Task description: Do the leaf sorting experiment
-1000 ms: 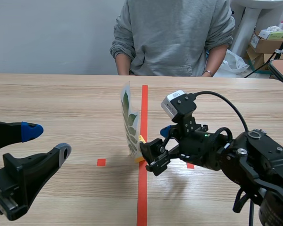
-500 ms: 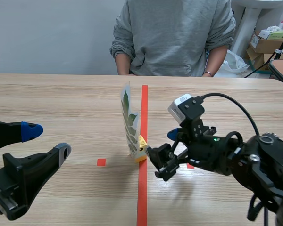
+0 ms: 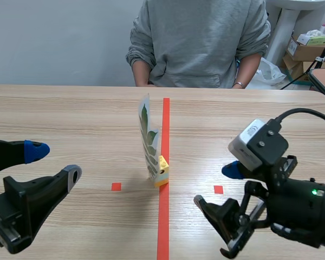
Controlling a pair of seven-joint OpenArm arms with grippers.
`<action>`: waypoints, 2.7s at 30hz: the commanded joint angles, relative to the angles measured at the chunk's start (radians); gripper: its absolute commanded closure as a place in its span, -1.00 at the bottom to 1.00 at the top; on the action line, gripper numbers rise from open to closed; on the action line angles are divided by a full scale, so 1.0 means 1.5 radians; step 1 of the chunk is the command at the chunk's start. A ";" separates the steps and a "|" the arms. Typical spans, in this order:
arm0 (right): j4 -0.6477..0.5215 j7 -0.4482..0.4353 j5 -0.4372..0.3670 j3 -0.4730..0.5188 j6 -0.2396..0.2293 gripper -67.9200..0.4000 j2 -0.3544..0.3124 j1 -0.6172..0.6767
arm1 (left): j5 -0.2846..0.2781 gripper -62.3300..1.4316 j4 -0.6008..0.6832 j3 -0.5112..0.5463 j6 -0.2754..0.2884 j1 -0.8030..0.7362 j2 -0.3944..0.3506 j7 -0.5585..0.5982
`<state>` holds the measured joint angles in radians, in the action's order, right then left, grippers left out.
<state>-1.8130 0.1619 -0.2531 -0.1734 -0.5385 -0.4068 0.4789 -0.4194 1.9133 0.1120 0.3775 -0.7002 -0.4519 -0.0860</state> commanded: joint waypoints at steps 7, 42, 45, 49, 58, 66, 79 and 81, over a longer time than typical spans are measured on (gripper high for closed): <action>-0.097 -0.007 -0.006 0.088 0.000 -0.30 -0.043 0.086 | -0.004 -0.41 0.006 0.004 0.002 0.004 0.002 0.008; -0.127 0.004 -0.077 0.237 -0.025 -0.30 -0.047 0.135 | -0.004 -0.42 0.006 0.004 0.002 0.004 0.002 0.004; -0.127 0.006 -0.078 0.237 -0.025 -0.30 -0.047 0.134 | -0.004 -0.42 0.006 0.004 0.002 0.004 0.002 0.004; -0.126 0.009 -0.079 0.237 -0.025 -0.30 -0.047 0.121 | -0.004 -0.42 0.006 0.004 0.002 0.004 0.002 0.004; -0.099 0.034 -0.075 0.191 -0.056 -0.30 -0.085 0.048 | -0.004 -0.42 0.006 0.004 0.002 0.004 0.002 0.004; 0.010 0.040 -0.073 0.115 -0.082 -0.30 -0.102 -0.077 | -0.004 -0.42 0.006 0.004 0.002 0.004 0.002 0.004; 0.153 0.039 -0.047 -0.072 -0.113 -0.30 -0.098 -0.299 | -0.004 -0.42 0.006 0.004 0.002 0.004 0.009 0.004; 0.179 0.038 -0.043 -0.102 -0.113 -0.30 -0.093 -0.335 | -0.004 -0.42 0.006 0.004 0.002 0.004 0.016 0.004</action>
<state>-1.5444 0.2298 -0.3058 -0.3332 -0.7113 -0.5430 0.0025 -0.4194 1.9133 0.1120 0.3775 -0.7002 -0.4435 -0.0948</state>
